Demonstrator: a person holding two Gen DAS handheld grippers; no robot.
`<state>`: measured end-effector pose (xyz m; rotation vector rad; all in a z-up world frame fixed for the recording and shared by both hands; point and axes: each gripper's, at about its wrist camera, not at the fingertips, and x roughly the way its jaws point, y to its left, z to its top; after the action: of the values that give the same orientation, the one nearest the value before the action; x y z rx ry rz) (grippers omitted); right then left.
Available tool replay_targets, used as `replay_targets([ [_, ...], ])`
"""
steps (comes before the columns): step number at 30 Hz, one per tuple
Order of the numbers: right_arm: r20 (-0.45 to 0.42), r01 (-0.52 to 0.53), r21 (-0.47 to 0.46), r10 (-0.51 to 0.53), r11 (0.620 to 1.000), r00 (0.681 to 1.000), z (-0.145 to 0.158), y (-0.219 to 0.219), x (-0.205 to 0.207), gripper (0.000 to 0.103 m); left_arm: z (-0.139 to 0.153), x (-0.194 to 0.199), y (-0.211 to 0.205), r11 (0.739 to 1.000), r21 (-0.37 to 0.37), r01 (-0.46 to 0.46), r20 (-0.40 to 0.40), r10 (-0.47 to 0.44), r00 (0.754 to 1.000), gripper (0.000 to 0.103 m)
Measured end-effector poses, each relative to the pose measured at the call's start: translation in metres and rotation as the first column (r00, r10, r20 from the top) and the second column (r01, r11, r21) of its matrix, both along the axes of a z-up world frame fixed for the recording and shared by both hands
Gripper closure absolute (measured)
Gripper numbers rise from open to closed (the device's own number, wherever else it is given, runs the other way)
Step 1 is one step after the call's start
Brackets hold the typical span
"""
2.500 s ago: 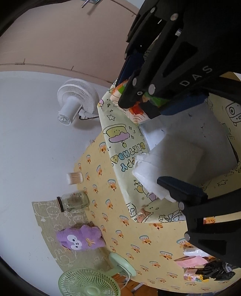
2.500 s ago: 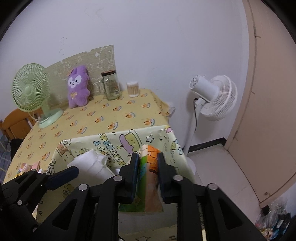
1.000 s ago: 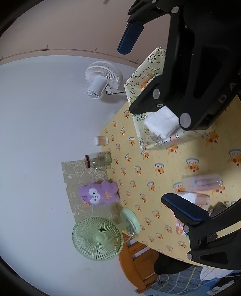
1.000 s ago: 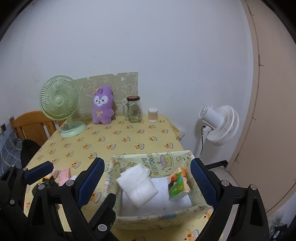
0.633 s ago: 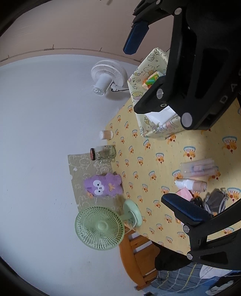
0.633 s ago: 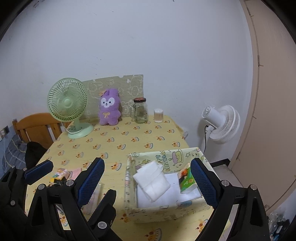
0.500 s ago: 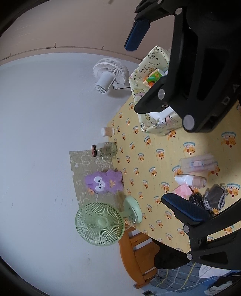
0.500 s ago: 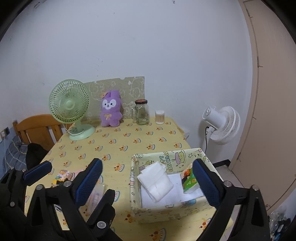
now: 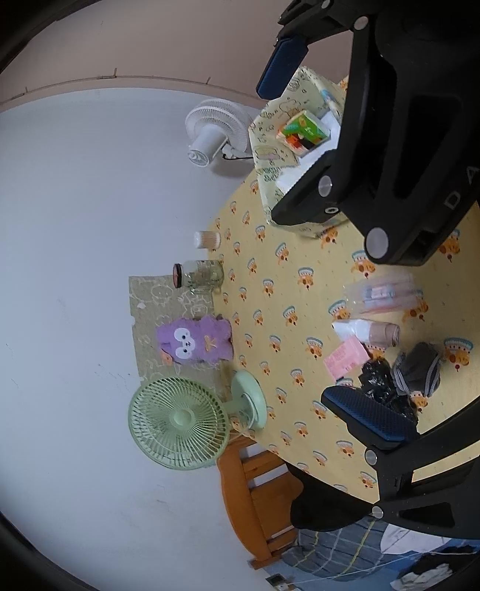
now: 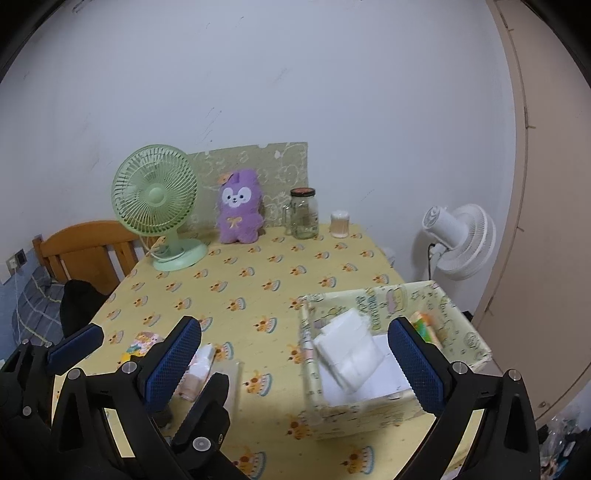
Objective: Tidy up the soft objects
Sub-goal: 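Move both open grippers back to the remaining pile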
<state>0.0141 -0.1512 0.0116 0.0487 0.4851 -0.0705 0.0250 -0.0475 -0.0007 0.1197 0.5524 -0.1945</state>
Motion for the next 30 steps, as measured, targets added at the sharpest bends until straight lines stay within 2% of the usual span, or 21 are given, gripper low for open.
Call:
replay_targets([
  [14,-0.033,-0.06,0.018,0.061,0.998,0.998,-0.035,0.03,0.02,0.001,-0.033,0.012,0.028,0.999,0.013,-0.049,-0.038,0.049,0.998,0.001],
  [30,-0.073,-0.129,0.005,0.129,0.992,0.989,-0.077,0.063,0.037,0.001,-0.077,0.02,0.062,0.992,-0.025,-0.123,-0.073,0.12,0.99,0.004],
])
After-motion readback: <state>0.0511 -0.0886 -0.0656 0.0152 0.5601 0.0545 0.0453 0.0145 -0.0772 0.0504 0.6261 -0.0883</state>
